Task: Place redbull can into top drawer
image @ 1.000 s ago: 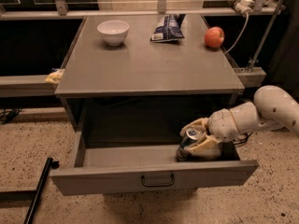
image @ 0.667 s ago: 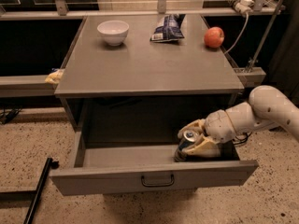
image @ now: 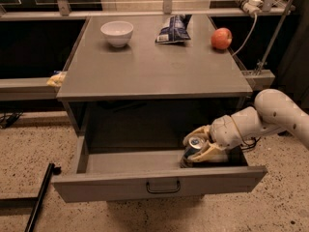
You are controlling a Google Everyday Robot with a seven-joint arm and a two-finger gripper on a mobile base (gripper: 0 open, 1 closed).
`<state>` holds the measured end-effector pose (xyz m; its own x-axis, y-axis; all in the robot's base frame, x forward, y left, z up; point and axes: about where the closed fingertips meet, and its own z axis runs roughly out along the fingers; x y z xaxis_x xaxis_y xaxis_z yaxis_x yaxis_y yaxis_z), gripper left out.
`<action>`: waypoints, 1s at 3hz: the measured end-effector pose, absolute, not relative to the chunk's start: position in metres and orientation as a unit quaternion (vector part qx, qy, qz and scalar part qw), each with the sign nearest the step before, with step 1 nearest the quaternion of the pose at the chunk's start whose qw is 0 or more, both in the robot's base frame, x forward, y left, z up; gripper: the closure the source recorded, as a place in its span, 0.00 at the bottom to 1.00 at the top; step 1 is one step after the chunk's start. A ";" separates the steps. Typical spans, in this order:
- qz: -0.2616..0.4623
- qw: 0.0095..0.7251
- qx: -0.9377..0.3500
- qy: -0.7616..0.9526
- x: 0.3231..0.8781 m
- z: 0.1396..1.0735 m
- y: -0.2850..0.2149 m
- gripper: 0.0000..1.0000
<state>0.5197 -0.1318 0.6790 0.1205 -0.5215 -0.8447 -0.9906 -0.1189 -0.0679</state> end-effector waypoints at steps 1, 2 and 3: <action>0.342 0.343 -0.665 0.568 0.520 0.679 -0.132 0.60; 0.342 0.343 -0.665 0.568 0.520 0.679 -0.132 0.37; 0.342 0.343 -0.665 0.568 0.520 0.679 -0.132 0.14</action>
Offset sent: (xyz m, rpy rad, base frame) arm 0.0000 0.0000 0.0000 0.0000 0.0000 0.0000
